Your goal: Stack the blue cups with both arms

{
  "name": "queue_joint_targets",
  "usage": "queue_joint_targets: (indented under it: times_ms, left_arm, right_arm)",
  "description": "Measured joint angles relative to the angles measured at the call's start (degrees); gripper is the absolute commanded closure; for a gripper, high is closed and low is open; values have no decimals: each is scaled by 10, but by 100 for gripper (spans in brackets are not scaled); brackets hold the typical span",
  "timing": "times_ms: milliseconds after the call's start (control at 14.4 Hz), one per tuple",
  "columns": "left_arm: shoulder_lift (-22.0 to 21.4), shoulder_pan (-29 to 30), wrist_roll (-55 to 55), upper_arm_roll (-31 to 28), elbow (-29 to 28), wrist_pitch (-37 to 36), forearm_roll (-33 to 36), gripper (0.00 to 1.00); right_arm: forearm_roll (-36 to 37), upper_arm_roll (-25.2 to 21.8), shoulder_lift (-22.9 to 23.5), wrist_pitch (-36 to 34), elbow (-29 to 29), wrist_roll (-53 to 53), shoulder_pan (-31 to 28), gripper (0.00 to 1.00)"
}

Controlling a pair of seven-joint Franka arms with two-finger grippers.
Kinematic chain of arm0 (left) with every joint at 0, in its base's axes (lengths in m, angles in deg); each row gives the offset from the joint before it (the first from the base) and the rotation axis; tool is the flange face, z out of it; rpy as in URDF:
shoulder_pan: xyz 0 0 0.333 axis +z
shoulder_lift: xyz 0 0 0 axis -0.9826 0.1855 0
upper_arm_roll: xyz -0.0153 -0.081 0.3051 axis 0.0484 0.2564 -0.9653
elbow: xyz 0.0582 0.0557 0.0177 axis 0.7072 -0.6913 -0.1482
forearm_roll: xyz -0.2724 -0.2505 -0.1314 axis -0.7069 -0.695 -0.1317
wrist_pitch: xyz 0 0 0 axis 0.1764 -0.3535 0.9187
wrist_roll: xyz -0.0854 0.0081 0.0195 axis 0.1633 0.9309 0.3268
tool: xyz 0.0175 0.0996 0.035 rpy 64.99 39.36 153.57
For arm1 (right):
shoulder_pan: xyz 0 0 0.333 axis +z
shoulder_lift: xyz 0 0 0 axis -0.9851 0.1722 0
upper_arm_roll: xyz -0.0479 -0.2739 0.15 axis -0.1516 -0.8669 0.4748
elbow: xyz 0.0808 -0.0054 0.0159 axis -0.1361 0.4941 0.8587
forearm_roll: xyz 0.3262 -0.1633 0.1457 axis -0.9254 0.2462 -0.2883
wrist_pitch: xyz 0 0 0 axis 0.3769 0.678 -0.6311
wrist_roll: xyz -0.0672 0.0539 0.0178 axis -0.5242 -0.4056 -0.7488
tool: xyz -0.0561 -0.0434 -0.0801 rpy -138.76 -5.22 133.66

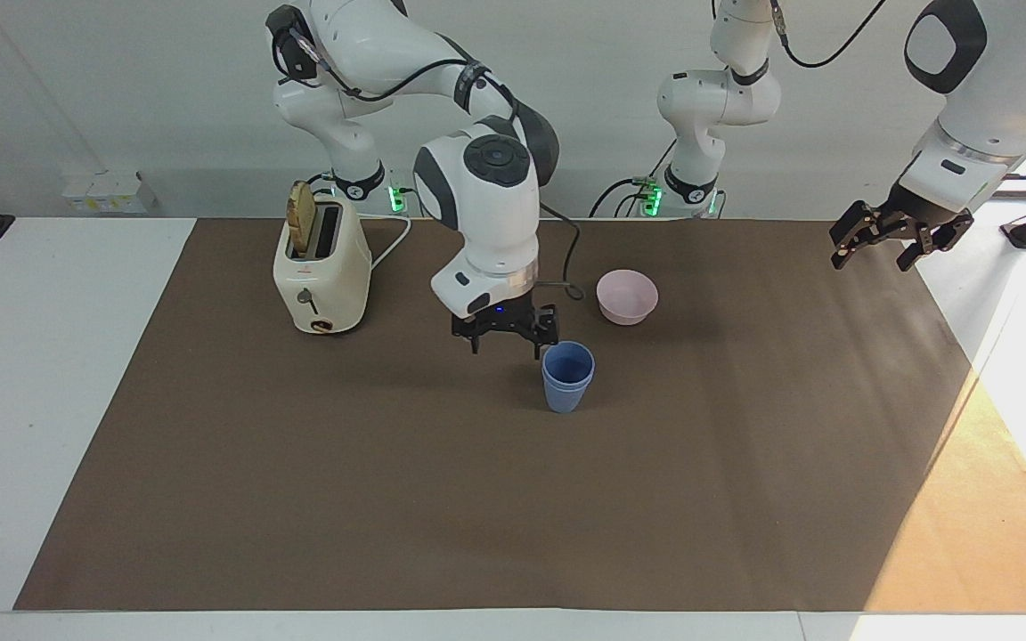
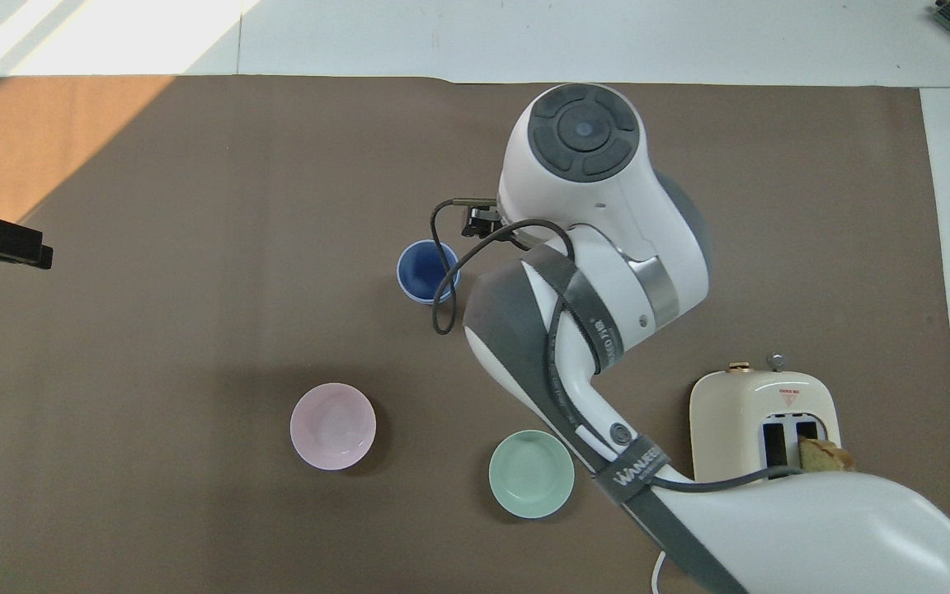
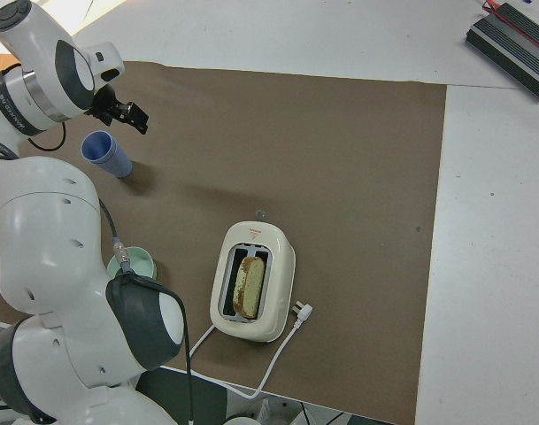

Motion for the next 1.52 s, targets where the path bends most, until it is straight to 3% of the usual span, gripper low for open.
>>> queue_joint_targets:
  times_ms: [415,623,831,1523]
  left_arm:
    - [0,0,0,1,0,0,0,0]
    - [0,0,0,2,0,0,0,0]
    - [0,0,0,2,0,0,0,0]
    - [0,0,0,3,0,-1,0,0]
  right_arm:
    - [1,-1,-103,-135,-11,-204,-114,0]
    - [-7,-1,-142,-170,-11,-272,-164,0]
    - [-32,-1,-159,-189,-3,-284,-201,0]
    - [-54,0,-191,-156,71,-298,-224,0]
